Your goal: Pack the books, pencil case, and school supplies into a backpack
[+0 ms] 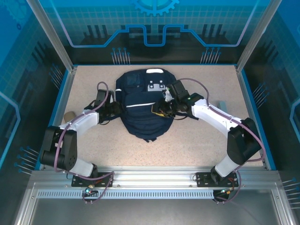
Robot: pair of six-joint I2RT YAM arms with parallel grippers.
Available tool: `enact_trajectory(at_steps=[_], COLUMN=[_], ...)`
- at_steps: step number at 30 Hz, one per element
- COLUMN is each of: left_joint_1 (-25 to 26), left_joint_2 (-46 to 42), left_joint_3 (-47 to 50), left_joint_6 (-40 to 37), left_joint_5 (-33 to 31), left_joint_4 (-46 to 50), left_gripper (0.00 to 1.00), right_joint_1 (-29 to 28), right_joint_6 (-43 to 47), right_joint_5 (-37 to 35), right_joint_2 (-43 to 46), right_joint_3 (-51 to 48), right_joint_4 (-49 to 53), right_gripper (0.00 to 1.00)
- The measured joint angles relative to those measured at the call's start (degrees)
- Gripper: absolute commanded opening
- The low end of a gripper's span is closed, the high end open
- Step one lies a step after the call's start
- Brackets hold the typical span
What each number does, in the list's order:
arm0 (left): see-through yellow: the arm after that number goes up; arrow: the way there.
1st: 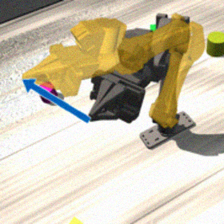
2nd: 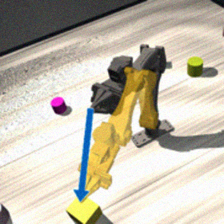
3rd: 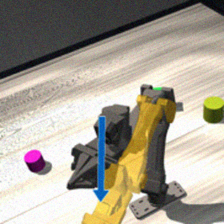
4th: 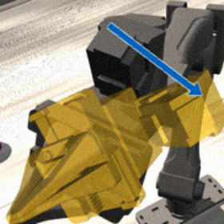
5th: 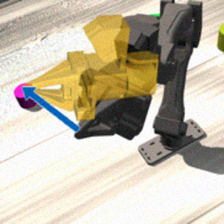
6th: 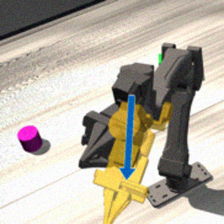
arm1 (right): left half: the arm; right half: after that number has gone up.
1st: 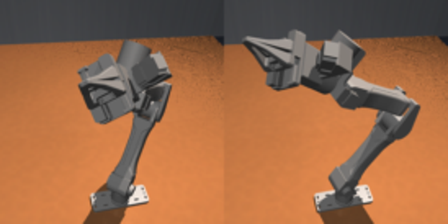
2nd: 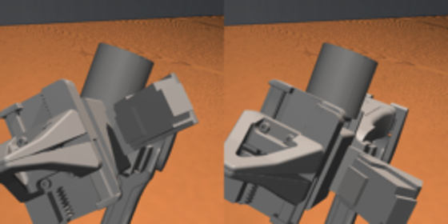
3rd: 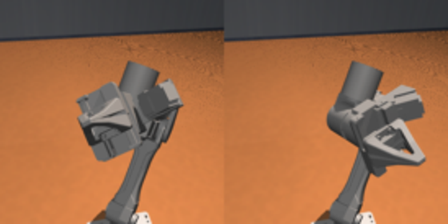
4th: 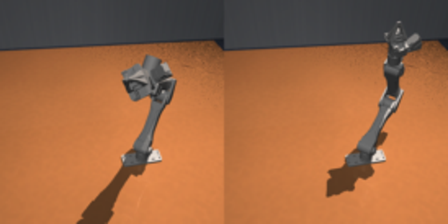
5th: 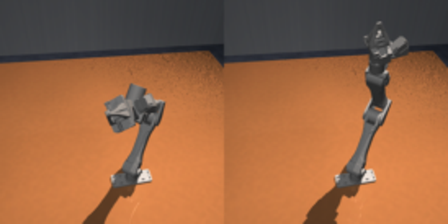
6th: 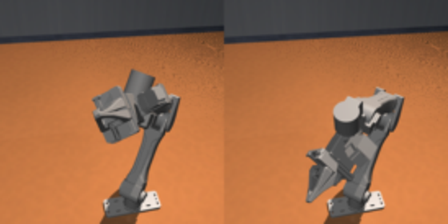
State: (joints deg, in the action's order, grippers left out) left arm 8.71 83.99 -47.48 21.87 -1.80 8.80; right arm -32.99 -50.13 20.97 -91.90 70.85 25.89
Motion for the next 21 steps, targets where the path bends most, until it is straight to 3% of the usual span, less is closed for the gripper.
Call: enact_trajectory(at_steps=[3,7,14,21], left_joint_1=[-0.02,-0.15,-1.53,-1.86], left_joint_2=[-3.76,-10.62,-18.73,-23.08], left_joint_3=[0.00,0.00,0.00,0.79], left_joint_6=[1.51,3.52,4.98,5.18], left_joint_5=[-0.55,-0.81,-1.03,-1.01], left_joint_4=[2.16,5.20,10.43,13.00], left_gripper=[0.76,0.88,0.98,0.99], right_joint_1=[0.20,2.64,13.31,28.17], right_joint_6=[2.97,7.65,13.49,16.17], right_joint_5=[-3.85,-12.70,-23.74,-30.18], right_joint_2=[0.66,4.94,7.41,2.86], right_joint_3=[1.90,2.99,3.63,2.49], right_joint_4=[3.67,9.29,15.19,17.25], right_gripper=[0.73,0.82,0.90,0.93])
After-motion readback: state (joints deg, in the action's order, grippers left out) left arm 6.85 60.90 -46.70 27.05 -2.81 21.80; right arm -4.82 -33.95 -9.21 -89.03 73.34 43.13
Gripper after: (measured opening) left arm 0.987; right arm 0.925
